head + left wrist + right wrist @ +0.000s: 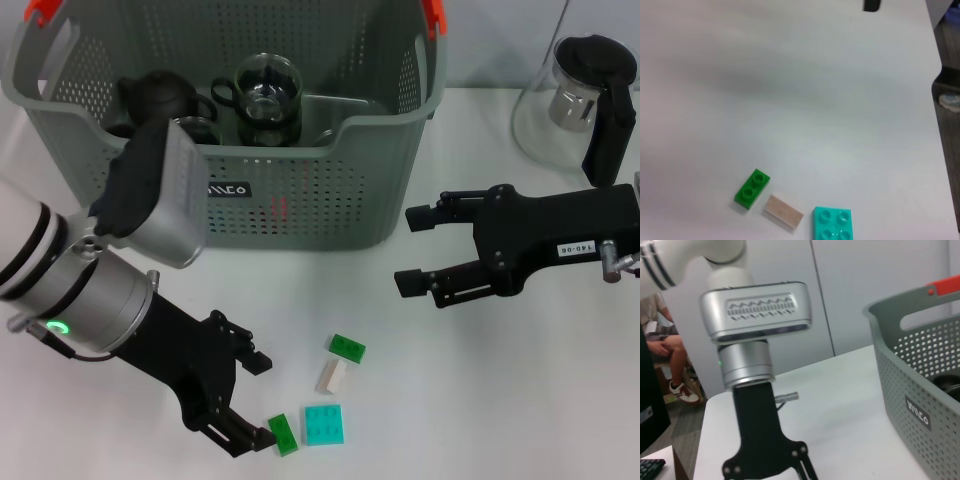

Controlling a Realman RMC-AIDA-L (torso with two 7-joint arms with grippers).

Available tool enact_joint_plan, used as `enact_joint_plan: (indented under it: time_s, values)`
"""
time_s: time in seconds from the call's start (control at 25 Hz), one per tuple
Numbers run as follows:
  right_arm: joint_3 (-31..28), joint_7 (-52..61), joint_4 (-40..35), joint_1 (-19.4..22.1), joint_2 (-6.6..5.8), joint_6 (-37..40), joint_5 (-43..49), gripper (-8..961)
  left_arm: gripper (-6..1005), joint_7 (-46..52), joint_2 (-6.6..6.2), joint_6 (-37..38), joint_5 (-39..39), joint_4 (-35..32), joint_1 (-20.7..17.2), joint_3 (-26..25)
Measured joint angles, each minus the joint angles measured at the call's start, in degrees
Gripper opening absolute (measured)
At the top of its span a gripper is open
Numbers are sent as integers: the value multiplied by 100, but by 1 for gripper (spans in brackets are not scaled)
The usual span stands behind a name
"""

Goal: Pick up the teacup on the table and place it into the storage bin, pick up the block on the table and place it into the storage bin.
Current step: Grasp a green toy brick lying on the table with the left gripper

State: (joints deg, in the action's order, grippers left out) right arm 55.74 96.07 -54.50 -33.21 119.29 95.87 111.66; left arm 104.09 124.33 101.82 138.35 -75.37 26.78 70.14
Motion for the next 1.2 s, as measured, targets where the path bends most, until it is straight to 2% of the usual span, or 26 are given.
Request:
enact_joint_plan:
  time_s: [0.16,0.44,0.92,1.04,1.2]
  values:
    - [-2,-22,1,-33,-15,-74,19,927,831,747,10,33,78,-419,-44,439]
    - [-4,-59,-13,-58,-60,-105,20,927,820,1273,36,-343,10,-200,-76,1263]
    - [-11,-62,-40,-46,-165,-100,34,928,800,1779,29,-1009,102,-14,-60,1743]
    - [-11,-60,-43,-53,-198,-85,36,928,796,1995,29,-1057,256,-53,-49,1786]
    - [-15,-62,-44,-58,-211,-93,39,927,789,2420,32,-1157,585,-145,-45,2110]
